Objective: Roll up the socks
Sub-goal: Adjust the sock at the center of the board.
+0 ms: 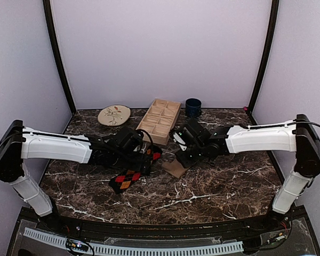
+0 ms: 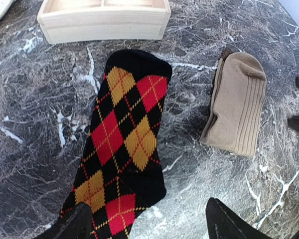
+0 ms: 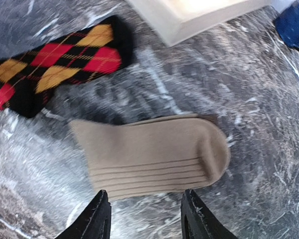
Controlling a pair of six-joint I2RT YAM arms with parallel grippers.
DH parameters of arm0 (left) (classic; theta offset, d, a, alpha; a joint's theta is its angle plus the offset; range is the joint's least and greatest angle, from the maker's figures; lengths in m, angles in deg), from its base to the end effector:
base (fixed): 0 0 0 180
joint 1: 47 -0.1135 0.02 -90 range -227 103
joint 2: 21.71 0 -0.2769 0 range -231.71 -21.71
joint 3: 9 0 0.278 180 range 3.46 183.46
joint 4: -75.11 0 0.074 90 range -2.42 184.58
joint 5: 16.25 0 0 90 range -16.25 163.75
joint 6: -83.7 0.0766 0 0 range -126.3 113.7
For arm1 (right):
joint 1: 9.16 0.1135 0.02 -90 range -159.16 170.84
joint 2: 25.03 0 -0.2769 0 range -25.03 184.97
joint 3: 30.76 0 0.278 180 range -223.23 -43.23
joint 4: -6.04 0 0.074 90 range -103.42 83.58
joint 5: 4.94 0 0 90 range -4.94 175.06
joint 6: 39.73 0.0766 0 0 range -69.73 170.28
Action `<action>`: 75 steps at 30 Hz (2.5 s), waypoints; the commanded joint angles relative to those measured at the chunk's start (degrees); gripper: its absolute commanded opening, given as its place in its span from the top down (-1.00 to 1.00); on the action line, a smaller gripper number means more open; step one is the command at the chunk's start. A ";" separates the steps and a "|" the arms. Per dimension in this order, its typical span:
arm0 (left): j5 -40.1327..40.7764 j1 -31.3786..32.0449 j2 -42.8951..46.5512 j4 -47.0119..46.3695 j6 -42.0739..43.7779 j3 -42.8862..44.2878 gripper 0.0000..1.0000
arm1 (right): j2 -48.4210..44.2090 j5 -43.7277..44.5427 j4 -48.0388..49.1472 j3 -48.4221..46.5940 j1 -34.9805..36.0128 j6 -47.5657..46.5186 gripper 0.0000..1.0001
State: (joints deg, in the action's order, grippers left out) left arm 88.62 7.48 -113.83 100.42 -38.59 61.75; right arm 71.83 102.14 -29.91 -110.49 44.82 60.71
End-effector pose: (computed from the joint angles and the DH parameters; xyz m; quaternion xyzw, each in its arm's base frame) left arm 0.2430 -0.3066 0.1812 0.1305 0.9135 -0.1640 0.3486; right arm 0.2576 0.3161 0.1888 -0.3042 0.8886 0.0477 0.3400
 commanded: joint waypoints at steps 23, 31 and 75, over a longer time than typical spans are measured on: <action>-5.88 -2.36 7.05 -4.14 -3.73 -8.01 -0.54 | 12.60 4.93 2.69 -9.95 8.20 4.16 0.78; -6.29 -2.36 7.54 -5.34 -1.64 -7.61 -0.54 | 10.24 -18.95 11.12 -5.27 -0.17 12.41 1.00; -7.53 -2.62 2.06 -2.76 1.97 -2.58 -0.54 | 19.15 -43.14 32.65 6.01 -11.17 27.11 1.00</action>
State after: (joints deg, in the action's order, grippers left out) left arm 81.61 5.23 -111.27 96.50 -37.37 57.86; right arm 89.44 59.11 3.08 -103.76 34.15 88.08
